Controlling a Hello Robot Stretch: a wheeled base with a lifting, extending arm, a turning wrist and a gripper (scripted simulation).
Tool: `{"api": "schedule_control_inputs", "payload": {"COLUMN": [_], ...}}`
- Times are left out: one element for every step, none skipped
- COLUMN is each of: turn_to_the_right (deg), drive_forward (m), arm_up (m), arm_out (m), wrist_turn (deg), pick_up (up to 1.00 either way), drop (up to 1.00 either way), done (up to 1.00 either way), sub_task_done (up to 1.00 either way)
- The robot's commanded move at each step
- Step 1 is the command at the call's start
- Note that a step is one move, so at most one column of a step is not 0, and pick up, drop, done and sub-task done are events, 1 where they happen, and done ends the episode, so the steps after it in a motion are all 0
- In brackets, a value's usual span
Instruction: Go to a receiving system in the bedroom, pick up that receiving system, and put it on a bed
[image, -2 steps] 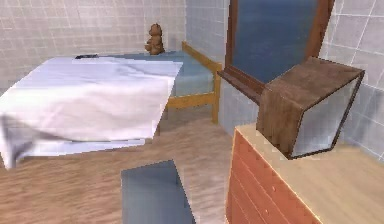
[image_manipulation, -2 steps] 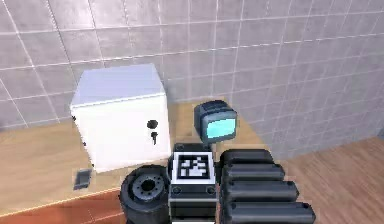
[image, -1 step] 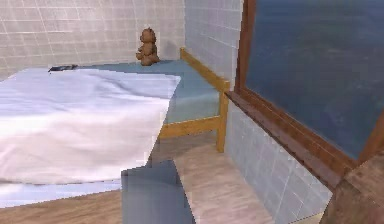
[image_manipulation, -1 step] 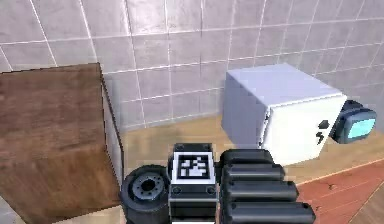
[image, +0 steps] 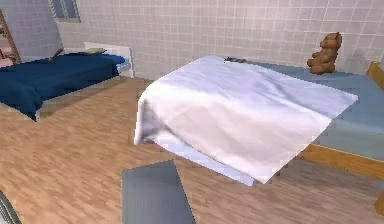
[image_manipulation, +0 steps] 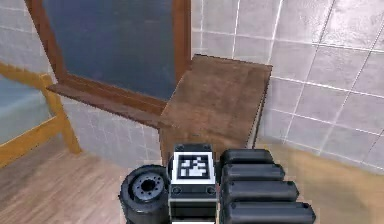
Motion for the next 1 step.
{"api": "schedule_control_inputs", "payload": {"turn_to_the_right": [-21.0], "drive_forward": [0.00], "arm_up": [0.00], "arm_out": [0.00], "wrist_turn": [0.0], "pick_up": [0.00], "drop": [0.00], "done": [0.00], "sub_task_done": [0.00]}}
